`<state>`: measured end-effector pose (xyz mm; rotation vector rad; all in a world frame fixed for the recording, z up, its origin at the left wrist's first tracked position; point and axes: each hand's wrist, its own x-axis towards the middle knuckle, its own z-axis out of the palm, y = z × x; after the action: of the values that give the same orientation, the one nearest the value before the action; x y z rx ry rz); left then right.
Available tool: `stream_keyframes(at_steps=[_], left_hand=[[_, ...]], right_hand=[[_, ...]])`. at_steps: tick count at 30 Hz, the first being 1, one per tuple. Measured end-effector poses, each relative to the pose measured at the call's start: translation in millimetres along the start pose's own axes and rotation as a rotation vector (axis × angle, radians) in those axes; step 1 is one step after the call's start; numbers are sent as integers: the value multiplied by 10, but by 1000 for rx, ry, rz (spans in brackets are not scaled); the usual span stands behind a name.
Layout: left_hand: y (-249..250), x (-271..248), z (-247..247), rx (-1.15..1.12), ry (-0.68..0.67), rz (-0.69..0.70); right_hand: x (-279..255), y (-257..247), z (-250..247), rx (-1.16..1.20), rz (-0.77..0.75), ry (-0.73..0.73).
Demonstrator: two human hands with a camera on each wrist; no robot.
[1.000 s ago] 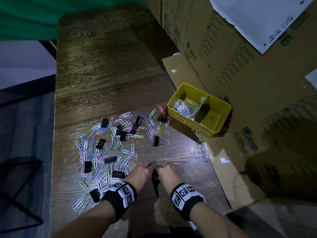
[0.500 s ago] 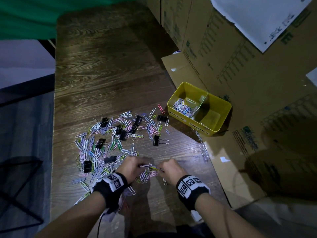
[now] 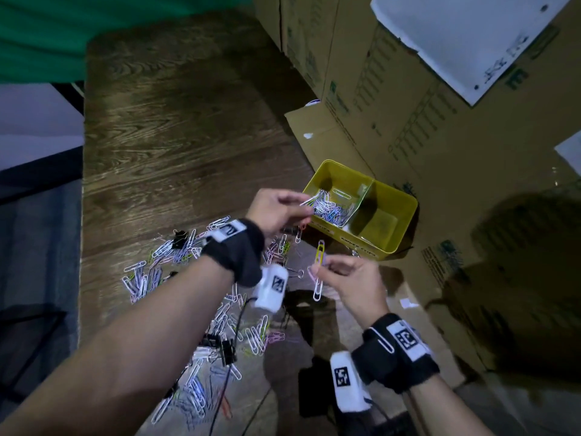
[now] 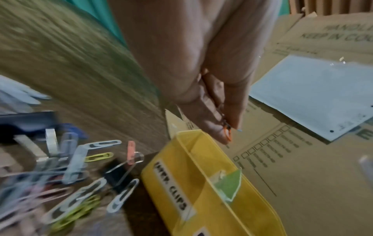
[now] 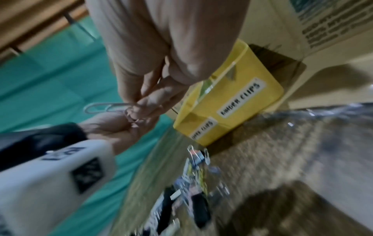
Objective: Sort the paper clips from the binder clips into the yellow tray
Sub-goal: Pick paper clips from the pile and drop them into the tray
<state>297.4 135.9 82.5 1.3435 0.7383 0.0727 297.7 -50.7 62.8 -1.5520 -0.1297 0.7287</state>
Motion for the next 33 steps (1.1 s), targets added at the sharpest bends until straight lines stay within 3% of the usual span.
stream_keyframes(at_steps=[3, 8, 16, 20, 23, 25, 29, 33], left_hand=[[110, 326, 271, 45, 52, -5], [-45, 573, 372, 391, -17, 6], [-202, 163, 114, 153, 58, 29], [-308, -189, -101, 158, 44, 31], [-447, -525, -412, 306, 13, -13], [-564, -776, -675, 520, -10, -36], [-888, -1259, -1141, 1019, -70, -47], [-1317, -1652, -1231, 1173, -89, -52]], right_hand=[[142, -299, -68, 43, -83, 45], [501, -681, -177, -53, -169, 102], [1333, -720, -126, -623, -122, 233], [1474, -630, -25, -930, -54, 119], [1417, -563, 0, -1040, -58, 37], [1326, -552, 10, -1057, -137, 38], [1017, -508, 117, -1014, -459, 11], [505, -260, 356, -923, -637, -249]])
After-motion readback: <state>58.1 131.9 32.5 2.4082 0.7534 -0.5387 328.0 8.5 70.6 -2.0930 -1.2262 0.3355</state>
